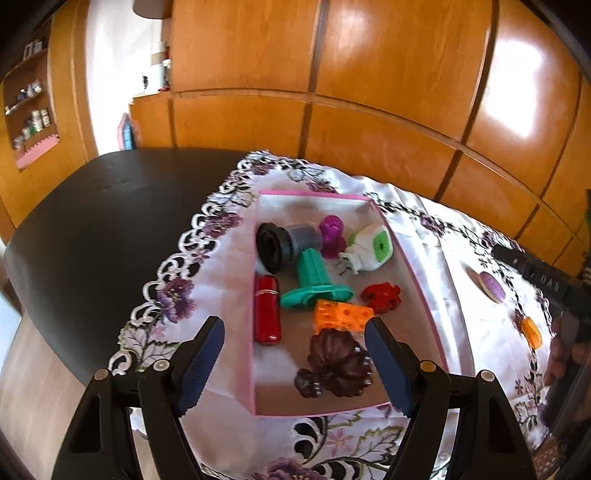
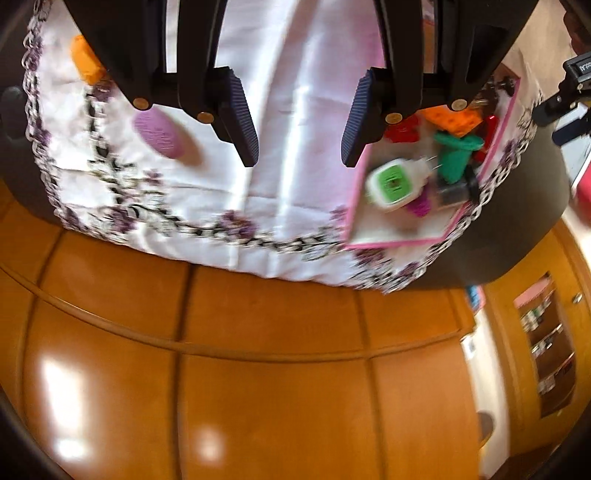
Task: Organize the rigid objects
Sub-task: 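Move both tools back toward the purple oval and flat orange piece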
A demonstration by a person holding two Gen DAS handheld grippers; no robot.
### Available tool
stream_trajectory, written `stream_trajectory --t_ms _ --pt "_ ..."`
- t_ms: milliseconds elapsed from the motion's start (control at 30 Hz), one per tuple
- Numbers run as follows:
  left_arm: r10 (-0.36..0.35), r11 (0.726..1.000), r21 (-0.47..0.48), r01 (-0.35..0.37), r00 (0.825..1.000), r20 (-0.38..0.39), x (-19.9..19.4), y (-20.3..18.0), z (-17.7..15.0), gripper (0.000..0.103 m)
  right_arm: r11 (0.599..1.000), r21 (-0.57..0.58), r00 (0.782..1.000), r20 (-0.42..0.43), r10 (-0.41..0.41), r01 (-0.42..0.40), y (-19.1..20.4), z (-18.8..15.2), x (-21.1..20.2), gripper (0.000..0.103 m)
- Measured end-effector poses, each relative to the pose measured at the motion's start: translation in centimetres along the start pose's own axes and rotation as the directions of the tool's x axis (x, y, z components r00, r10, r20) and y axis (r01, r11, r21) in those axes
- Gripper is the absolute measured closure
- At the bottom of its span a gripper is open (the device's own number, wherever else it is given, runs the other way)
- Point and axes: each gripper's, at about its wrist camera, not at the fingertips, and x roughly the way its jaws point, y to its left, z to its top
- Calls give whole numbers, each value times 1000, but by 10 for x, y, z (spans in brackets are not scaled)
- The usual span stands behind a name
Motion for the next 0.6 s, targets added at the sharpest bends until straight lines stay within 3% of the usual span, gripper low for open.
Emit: stream_trajectory --t_ms 300,500,600 --pt "-82 988 131 79 997 16 -5 -41 8 24 969 159 980 25 -197 190 -107 1 -23 56" --pt "-149 956 255 143 989 4 -1 -83 13 24 863 400 942 -6 -334 309 -189 -24 -33 56" --pt "-184 936 301 182 983 -22 7 -106 13 24 792 534 946 -44 -322 295 -218 -35 -34 56"
